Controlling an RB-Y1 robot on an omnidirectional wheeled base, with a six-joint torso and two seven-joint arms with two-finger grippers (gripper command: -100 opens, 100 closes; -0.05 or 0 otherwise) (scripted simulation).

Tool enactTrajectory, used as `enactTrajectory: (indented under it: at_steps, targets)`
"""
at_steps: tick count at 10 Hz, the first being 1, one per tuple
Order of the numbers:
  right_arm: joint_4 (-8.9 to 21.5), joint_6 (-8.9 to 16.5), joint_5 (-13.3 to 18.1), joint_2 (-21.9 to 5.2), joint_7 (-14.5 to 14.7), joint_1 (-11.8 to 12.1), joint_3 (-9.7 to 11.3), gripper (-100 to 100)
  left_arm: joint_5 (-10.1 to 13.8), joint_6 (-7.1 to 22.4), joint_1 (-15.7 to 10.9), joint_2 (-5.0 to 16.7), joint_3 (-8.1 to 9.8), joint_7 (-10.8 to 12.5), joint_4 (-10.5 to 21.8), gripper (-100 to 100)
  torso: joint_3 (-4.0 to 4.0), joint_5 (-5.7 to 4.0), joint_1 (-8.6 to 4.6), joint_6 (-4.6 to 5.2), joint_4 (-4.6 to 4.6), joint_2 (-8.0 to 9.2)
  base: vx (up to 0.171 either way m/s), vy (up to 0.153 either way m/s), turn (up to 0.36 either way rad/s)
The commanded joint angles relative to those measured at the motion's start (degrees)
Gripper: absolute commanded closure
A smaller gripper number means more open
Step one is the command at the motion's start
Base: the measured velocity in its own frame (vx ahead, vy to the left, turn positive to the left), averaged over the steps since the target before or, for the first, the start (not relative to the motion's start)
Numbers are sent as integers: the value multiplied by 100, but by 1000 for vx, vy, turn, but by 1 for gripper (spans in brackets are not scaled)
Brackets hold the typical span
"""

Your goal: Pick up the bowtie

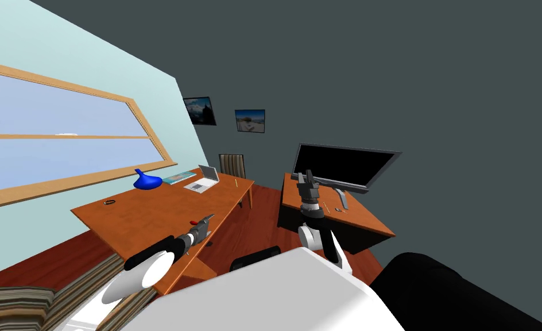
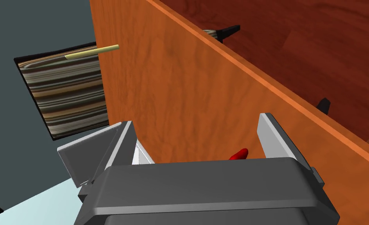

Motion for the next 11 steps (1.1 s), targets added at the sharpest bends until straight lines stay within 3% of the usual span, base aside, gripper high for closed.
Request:
enactTrajectory:
  at_steps: [1,3,6,11]
  targets:
    - [0,0,0,0,0,0,0,0,122,194,-18,111,-25,-31,150,-100,0,0,0,0,0,0,50,28,-123]
    - [0,0,0,0,0,0,0,0,301,607,-34,377,-87,-43,573,-100,1,1,3,1,0,2,62,48,-281]
    - [0,0,0,0,0,0,0,0,373,951,-35,505,-116,-46,789,-100,-5,1,7,-1,-2,-8,69,45,-123]
    - [0,0,0,0,0,1,-1,0,557,1745,-6,947,-215,-37,1519,-100,-4,2,9,-4,-2,-7,76,64,-203]
